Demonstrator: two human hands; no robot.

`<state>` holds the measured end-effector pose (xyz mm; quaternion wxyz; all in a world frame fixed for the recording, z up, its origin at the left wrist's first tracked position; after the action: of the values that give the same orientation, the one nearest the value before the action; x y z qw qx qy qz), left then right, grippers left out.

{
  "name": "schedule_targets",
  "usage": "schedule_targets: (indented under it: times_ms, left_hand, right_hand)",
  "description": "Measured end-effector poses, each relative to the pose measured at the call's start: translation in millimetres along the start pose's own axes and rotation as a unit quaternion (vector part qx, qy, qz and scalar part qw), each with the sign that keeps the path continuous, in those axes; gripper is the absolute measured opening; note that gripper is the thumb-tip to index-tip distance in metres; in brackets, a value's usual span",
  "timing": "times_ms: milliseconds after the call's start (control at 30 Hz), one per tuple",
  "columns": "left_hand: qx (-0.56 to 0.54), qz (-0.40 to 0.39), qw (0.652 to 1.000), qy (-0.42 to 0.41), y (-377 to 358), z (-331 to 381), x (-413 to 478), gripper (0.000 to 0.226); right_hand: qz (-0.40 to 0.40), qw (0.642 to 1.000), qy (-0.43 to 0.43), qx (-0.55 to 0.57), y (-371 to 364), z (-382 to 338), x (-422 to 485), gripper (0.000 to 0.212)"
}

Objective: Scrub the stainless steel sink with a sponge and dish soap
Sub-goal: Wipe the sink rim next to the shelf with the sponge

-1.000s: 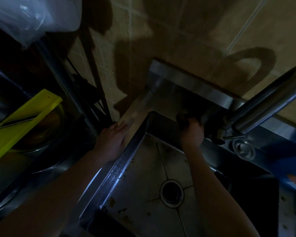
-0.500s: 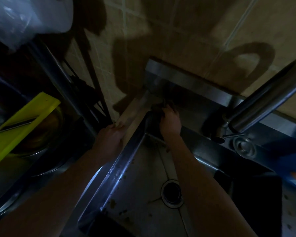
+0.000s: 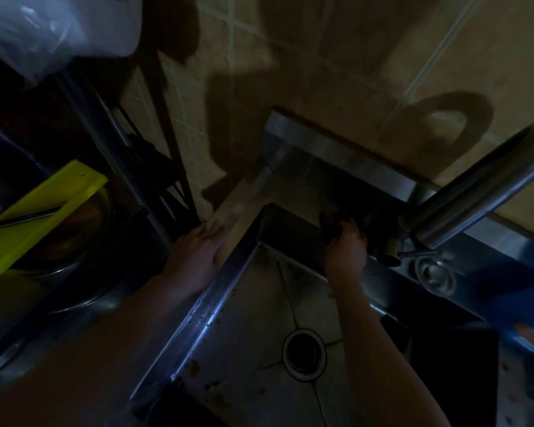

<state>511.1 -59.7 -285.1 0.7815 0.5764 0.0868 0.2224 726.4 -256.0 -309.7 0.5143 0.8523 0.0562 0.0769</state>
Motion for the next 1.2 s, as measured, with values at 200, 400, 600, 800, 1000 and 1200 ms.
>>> schedule_targets:
  times_ms: [200,400,600,800,1000,1200]
  left_hand:
    - [-0.002,-0.019,1.000,0.007,-3.7,-3.2,1.3,0.063]
    - [-0.006,-0.016,1.000,0.012,-8.3,-6.6,1.3,0.063]
    - [0.015,-0.040,0.999,-0.001,-14.7,-12.3,3.5,0.059]
    - [-0.001,-0.039,0.999,0.021,-9.9,-8.7,1.4,0.058]
    - [0.003,-0.047,0.999,0.008,-6.7,-5.1,2.0,0.066]
    - [0.022,-0.078,0.996,0.031,-17.4,-11.6,-0.2,0.065]
  right_hand:
    - [-0.026,0.998,0.050,-0.022,-23.0,-38.4,1.7,0.042]
    - [-0.054,0.989,0.136,0.017,-49.6,-95.5,-2.4,0.040]
    - [-0.117,0.969,0.212,0.056,-71.3,-137.4,-11.9,0.034]
    - [-0.161,0.948,0.254,0.103,-73.1,-138.0,-36.7,0.039]
    - [-0.159,0.945,0.265,0.111,-80.2,-151.8,-40.1,0.041]
    - [-0.141,0.939,0.287,0.130,-79.4,-166.3,-23.3,0.036]
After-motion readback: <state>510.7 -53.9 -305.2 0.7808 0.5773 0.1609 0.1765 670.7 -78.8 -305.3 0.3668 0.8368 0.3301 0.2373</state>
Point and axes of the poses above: each hand's wrist, its own x-axis towards the middle knuckle, its own y-axis out of the back of the hand, z = x × y, the point moved 9 cm from there along x, towards the middle knuckle, and after that the axes turned 8 degrees about z, right-handed, at the moved point
